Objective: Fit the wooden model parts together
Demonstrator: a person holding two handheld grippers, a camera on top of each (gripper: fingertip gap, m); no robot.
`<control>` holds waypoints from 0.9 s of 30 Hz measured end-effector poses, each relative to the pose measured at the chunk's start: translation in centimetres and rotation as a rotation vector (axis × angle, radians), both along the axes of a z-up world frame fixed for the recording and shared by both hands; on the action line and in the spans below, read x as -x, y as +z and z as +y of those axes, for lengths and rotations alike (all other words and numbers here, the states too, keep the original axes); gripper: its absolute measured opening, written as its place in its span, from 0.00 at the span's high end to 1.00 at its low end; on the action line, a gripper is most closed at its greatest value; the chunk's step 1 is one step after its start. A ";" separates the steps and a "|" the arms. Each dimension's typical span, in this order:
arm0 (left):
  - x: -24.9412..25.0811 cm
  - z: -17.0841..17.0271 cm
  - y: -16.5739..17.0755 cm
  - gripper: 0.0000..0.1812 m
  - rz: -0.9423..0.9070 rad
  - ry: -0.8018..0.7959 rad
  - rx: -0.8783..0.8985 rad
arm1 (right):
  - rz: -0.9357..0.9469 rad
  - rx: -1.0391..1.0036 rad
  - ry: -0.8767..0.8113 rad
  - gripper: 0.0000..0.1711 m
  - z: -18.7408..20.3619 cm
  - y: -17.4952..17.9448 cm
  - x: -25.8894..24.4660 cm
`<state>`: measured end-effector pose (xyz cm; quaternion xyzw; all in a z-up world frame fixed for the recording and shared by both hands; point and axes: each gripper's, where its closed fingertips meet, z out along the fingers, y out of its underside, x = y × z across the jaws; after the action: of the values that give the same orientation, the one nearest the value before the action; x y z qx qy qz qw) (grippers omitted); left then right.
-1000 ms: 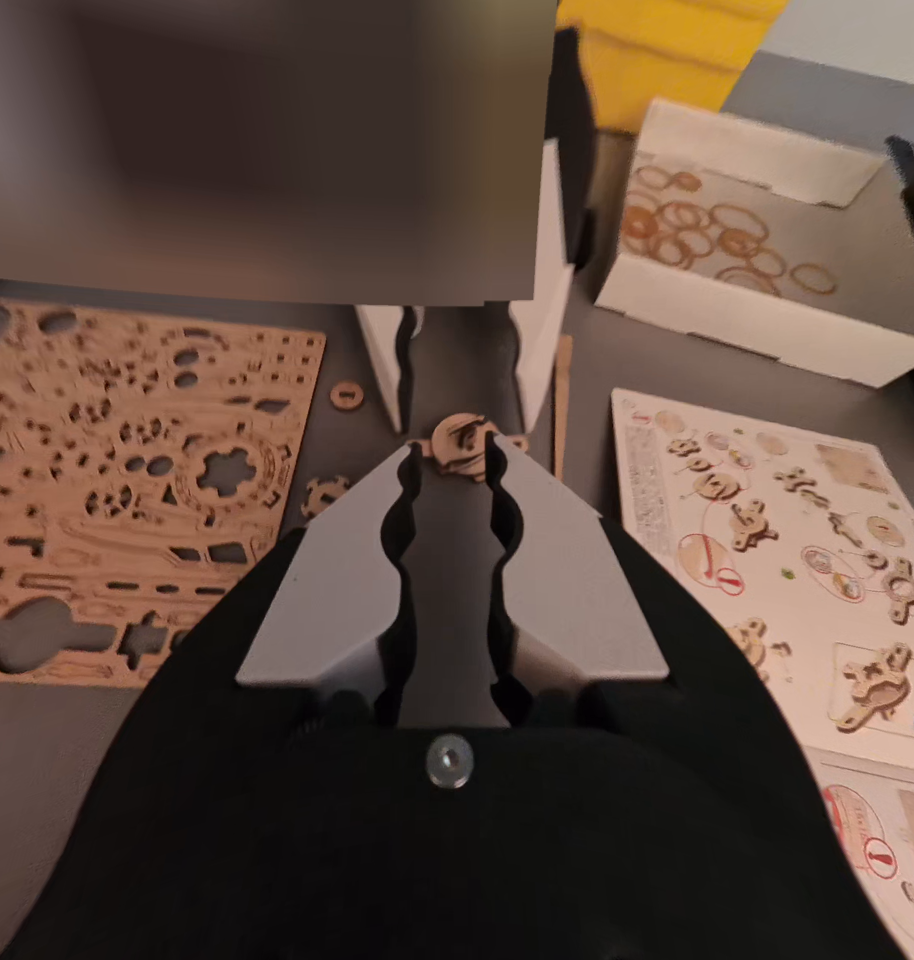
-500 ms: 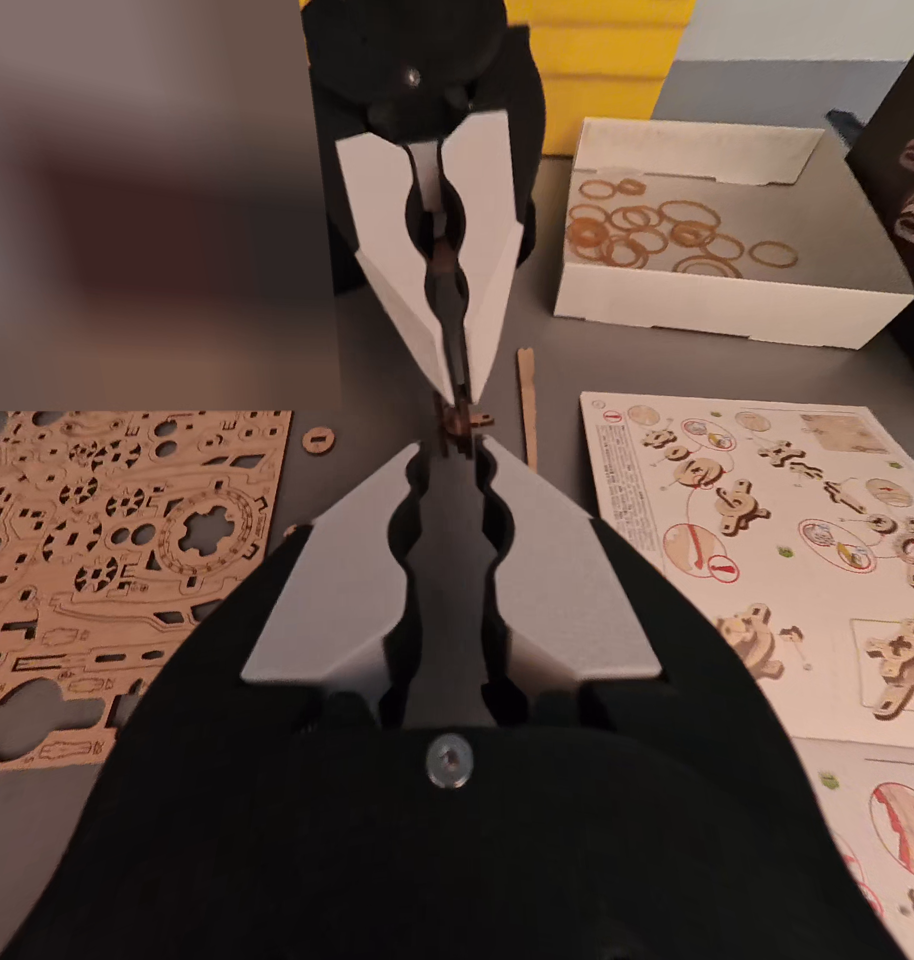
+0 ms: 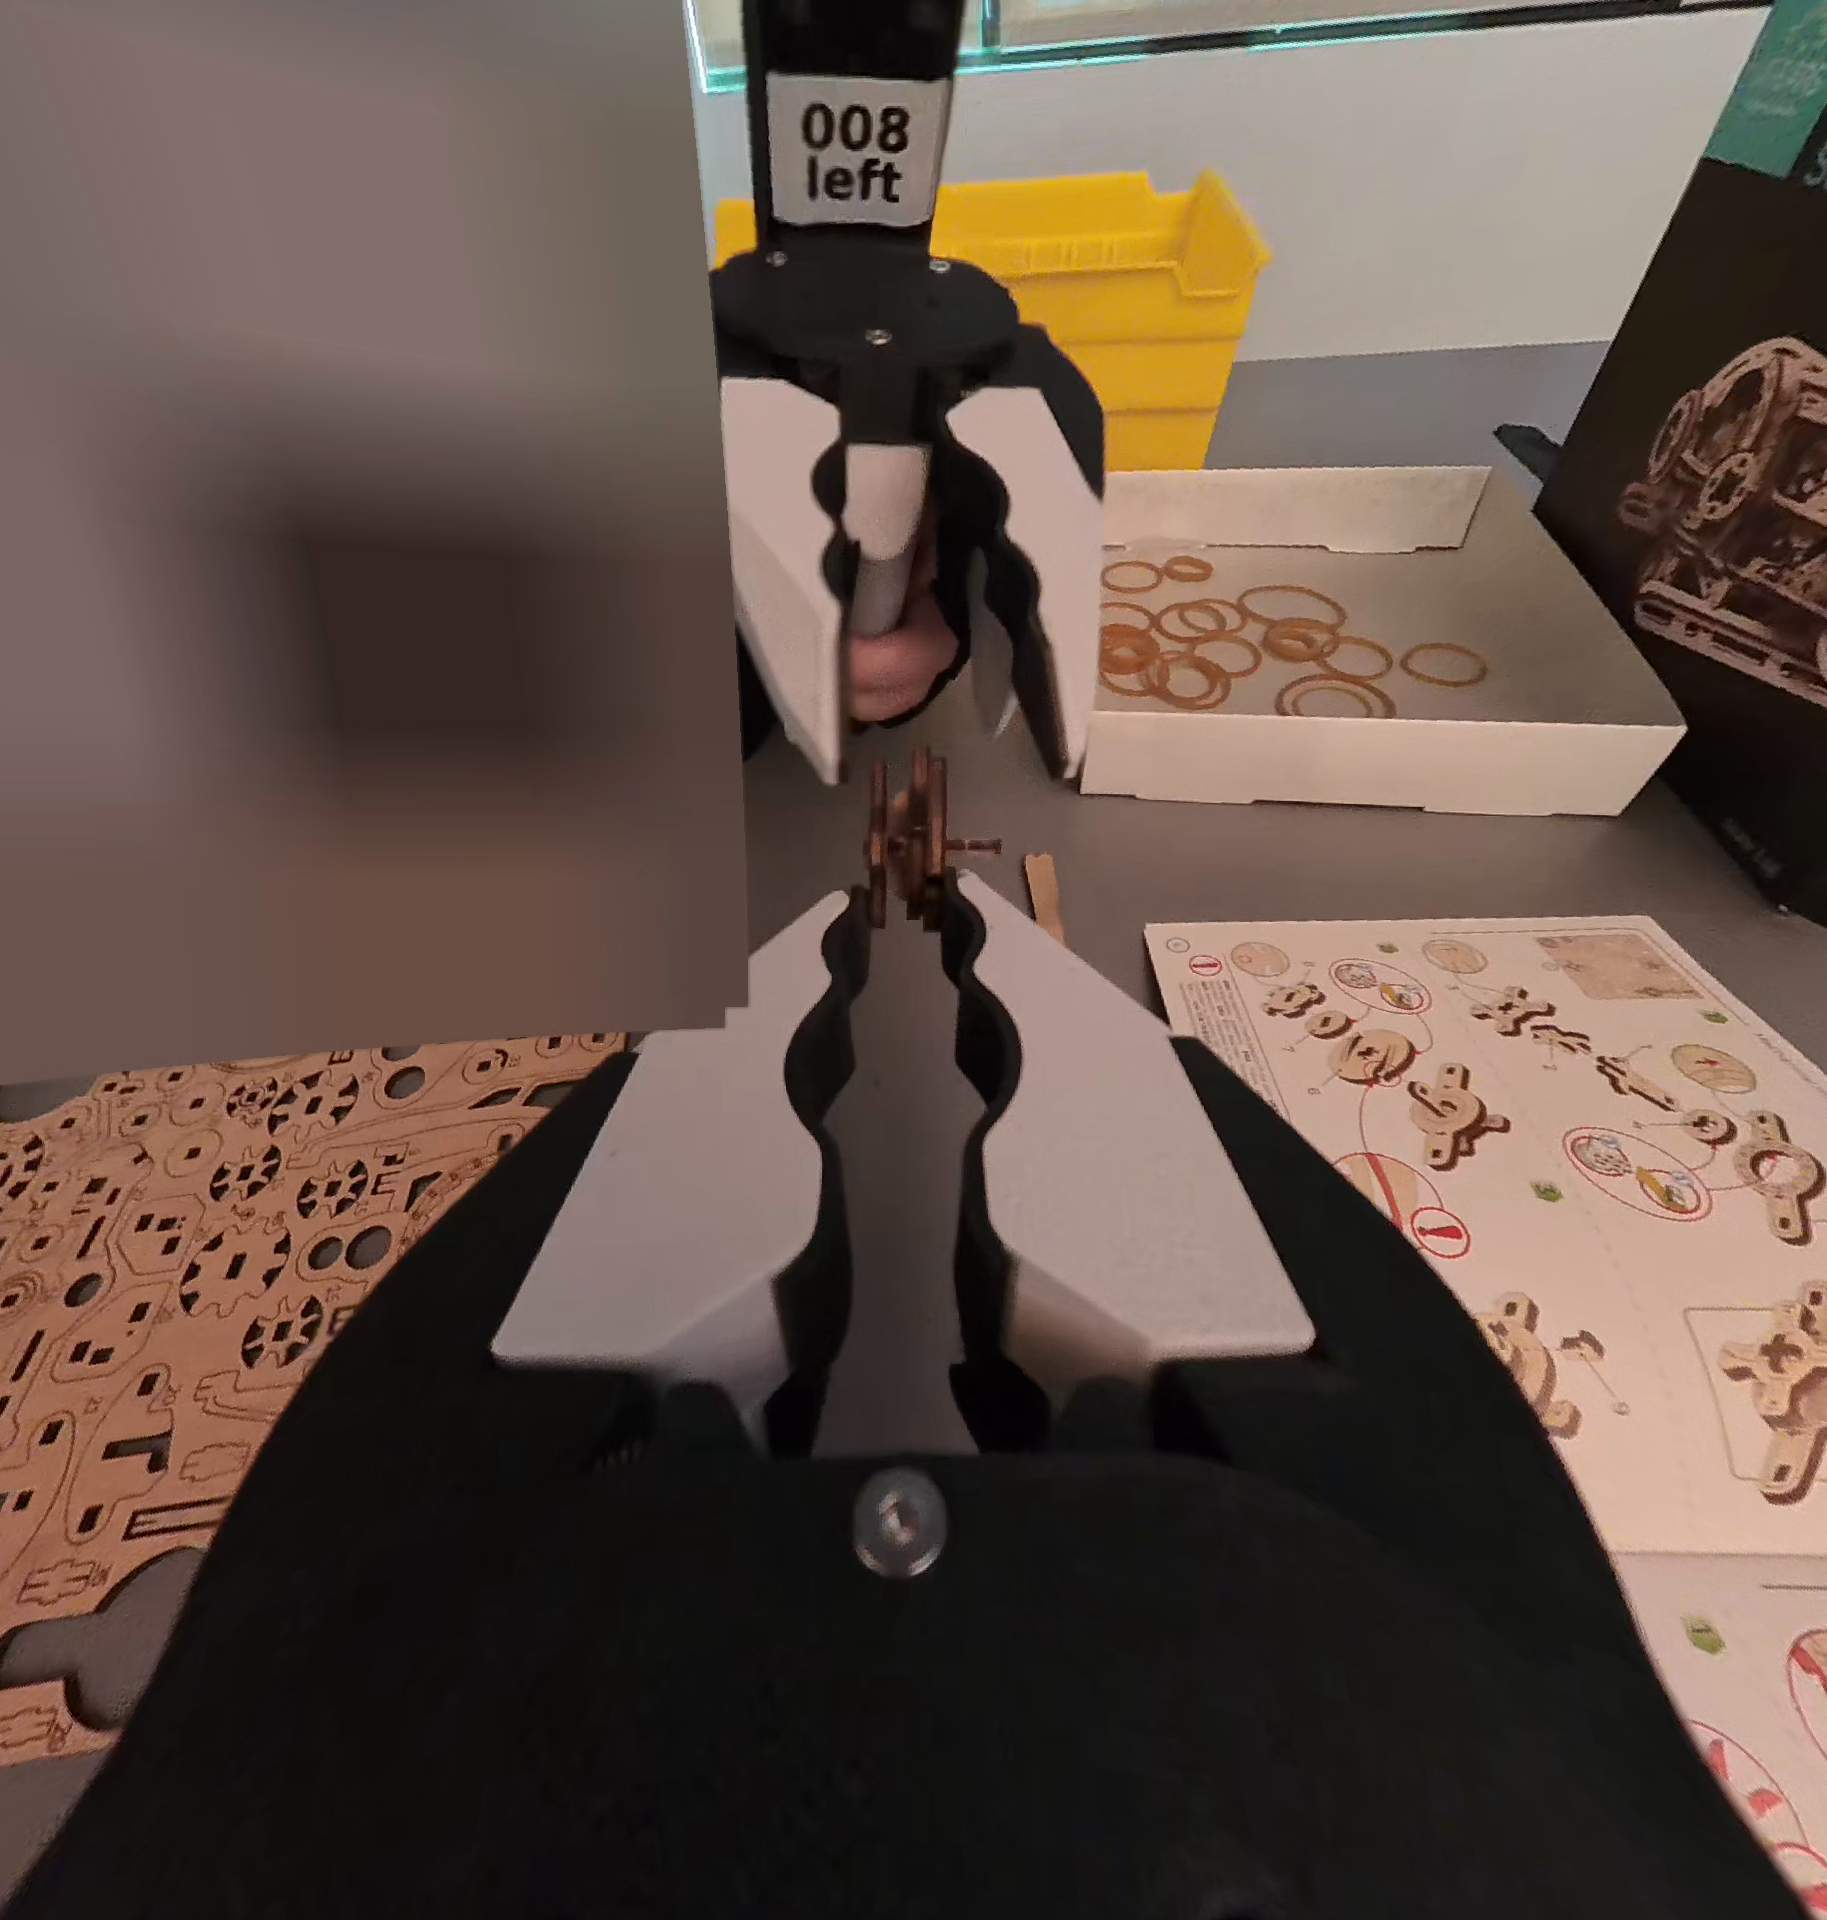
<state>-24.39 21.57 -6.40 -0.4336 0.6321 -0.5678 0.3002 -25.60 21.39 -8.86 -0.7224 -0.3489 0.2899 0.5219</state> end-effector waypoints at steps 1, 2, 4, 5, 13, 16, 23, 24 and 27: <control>0.1 -0.2 0.1 0.79 -0.017 -0.006 -0.029 | 0.007 -0.002 -0.001 0.92 0.0 0.1 0.0; 0.1 -0.3 0.1 0.79 -0.031 -0.001 -0.065 | 0.011 -0.008 -0.006 0.92 0.0 0.3 -0.1; 0.0 -0.4 -0.3 0.82 -0.053 0.025 -0.173 | 0.018 -0.021 0.006 0.92 -0.1 0.5 0.0; 0.1 -0.6 -0.4 0.85 -0.069 0.030 -0.231 | 0.020 -0.032 0.011 0.92 -0.2 0.6 0.1; 0.4 -1.9 0.3 0.88 -0.174 0.045 -0.418 | 0.005 -0.217 0.063 0.92 -1.0 1.7 0.5; 0.3 -1.7 0.5 0.84 -0.191 0.071 -0.437 | -0.016 -0.327 0.063 0.92 -1.3 2.3 0.3; 0.4 -1.9 0.9 0.88 -0.224 0.093 -0.510 | 0.012 -0.416 0.066 0.92 -1.5 3.2 0.2; 0.4 -1.9 1.0 0.89 -0.233 0.098 -0.520 | 0.014 -0.432 0.066 0.92 -1.5 3.3 0.3; 0.6 -2.4 1.3 0.93 -0.281 0.100 -0.602 | 0.013 -0.479 0.076 0.92 -1.8 3.6 0.4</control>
<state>-25.01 19.20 -5.12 -0.2734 0.7018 -0.3946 0.5263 -25.96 19.62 -5.25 -0.5624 -0.4315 0.2230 0.6692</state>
